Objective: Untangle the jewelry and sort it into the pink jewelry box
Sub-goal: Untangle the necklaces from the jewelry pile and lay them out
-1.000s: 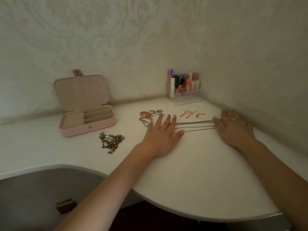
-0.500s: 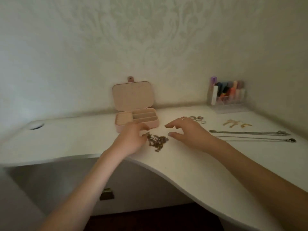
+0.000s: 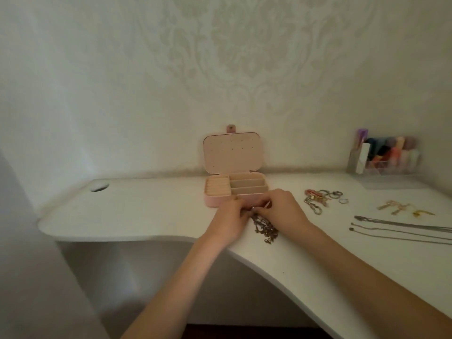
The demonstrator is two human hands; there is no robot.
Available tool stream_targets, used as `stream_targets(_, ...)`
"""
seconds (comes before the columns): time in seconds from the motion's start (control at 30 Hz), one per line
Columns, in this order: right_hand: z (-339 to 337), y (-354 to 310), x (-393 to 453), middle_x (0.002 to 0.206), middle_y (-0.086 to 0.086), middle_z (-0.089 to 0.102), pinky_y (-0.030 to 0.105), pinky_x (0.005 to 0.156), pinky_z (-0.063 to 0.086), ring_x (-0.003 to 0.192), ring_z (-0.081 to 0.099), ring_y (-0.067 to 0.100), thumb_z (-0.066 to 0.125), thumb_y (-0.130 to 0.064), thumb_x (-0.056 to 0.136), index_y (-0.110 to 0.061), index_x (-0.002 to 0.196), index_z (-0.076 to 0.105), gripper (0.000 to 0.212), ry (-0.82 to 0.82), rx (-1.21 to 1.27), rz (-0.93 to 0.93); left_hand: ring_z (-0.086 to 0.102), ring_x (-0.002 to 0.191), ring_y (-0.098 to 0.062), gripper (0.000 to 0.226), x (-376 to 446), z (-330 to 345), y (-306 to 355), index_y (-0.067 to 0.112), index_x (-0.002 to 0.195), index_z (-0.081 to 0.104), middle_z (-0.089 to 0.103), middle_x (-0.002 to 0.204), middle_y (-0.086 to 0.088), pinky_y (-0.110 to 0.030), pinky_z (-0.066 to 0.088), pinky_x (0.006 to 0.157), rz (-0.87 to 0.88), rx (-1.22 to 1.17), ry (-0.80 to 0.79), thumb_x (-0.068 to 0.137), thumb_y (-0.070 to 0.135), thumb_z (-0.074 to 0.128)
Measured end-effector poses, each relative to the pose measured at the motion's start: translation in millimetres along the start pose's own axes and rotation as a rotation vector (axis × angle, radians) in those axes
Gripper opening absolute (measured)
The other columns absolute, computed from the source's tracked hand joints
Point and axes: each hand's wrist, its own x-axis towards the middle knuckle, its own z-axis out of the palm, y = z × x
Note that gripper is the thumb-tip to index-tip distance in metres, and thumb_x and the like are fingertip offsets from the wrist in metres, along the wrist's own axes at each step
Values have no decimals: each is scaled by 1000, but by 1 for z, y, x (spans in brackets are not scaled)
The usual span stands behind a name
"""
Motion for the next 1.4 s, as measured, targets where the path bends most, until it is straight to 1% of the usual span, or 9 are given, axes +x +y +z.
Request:
stream_targets(0.1,-6,1,-3,73,-2,69,13,64,44,68,60,7,77,-15,76,-14,75,74,3,60,300,51,52,69,-2,13,0,-3,1,16,81,68,61,76,7,-12,37,64,-41,-148,33,90,14,59)
stream_targets(0.17,-10,-3,-5,76,0,71,21,70,48,71,63,11,76,-13,77,-11,80,74,4,64,488,65,51,64,5,15,2,-6,3,19,76,66,62,72,10,-8,37,63,-83,-305,68,90,17,61)
stream_targets(0.27,-18,-12,-8,78,6,70,22,65,50,69,63,12,70,-8,83,-6,86,69,4,61,677,115,60,70,0,18,6,-7,10,19,75,65,67,77,3,-10,46,71,-93,-541,57,91,13,59)
stream_targets(0.5,-35,-13,-9,81,8,64,17,54,52,68,62,14,59,-7,91,-4,100,61,10,89,990,294,64,59,-1,25,9,-4,23,13,75,61,67,71,-2,-8,44,57,-85,-759,-32,95,4,48)
stream_targets(0.7,-39,-15,-11,77,6,67,14,54,49,62,65,8,62,-8,89,-3,96,64,9,-12,997,246,58,63,6,8,8,-3,24,17,90,62,65,83,5,-7,42,59,-55,-667,-54,94,13,55)
stream_targets(0.87,-38,-14,-11,76,1,66,17,58,47,69,62,8,66,-12,87,-12,86,65,2,-20,843,192,58,61,8,13,9,-4,18,19,84,63,68,65,16,-8,40,58,-88,-682,36,93,13,56)
stream_targets(1.1,-36,-12,-13,77,-2,66,21,61,44,69,60,6,69,-16,85,-15,83,66,4,-34,778,195,68,74,-4,13,9,-5,19,17,84,59,72,74,7,-21,44,72,-159,-787,11,94,14,53)
stream_targets(1.3,-35,-13,-14,74,-3,65,21,58,41,62,58,1,69,-16,85,-13,86,66,4,-42,771,187,67,70,-5,12,8,-4,16,16,88,60,71,75,4,-20,47,73,-143,-756,22,87,4,61)
stream_targets(1.4,-34,-14,-13,79,-1,66,21,57,43,69,60,8,64,-17,89,-13,88,65,4,-34,789,205,67,65,-5,15,8,-3,16,14,85,60,68,75,-1,-15,48,68,-136,-752,24,87,-1,58)
